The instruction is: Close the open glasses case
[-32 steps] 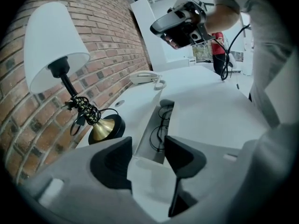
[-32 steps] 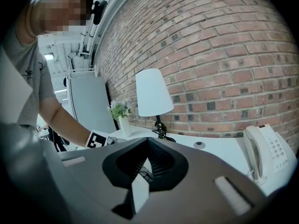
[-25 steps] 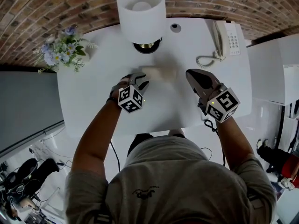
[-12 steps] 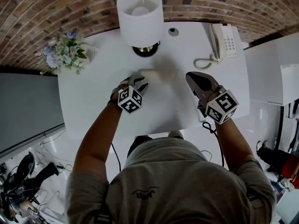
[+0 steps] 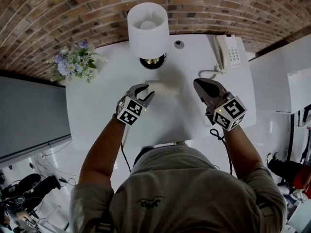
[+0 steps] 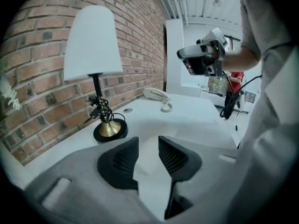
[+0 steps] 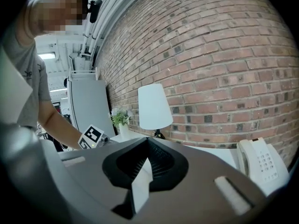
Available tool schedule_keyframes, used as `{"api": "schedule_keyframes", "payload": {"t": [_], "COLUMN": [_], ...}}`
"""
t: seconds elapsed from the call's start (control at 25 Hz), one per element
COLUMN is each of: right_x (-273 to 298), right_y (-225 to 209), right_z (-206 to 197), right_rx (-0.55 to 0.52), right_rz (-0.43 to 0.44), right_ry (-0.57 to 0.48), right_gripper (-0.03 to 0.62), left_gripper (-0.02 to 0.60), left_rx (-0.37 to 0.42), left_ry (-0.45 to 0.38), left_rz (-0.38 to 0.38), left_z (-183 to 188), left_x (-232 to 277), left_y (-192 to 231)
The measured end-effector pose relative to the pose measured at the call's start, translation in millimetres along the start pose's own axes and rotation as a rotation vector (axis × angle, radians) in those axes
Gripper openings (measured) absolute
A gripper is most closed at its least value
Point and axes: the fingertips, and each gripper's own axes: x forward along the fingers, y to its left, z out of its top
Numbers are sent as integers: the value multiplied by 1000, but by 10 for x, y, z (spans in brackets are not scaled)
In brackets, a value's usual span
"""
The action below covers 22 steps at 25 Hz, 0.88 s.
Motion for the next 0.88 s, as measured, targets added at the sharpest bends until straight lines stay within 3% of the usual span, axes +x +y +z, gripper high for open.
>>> {"api": "schedule_keyframes", "payload": {"t": [0.2,0.48,0.88], "right_x": [-80,-195,-328], "right_y": [26,74,263], "right_z": [213,482,859], "right_rx": [-22,-42,-61], "right_rz": [-3,-1,38], "right_ry": [-18,-29,-71], "right_gripper": [9,9,9], "left_gripper": [127,103,64], "left_rx": [-135,-226,-267], "left_ry": [-135,-287,-495], "left_rz": [47,75,117], "left_z": [396,874,1577], "left_x": [-428,-975,-1787], "left_y": [31,16,75]}}
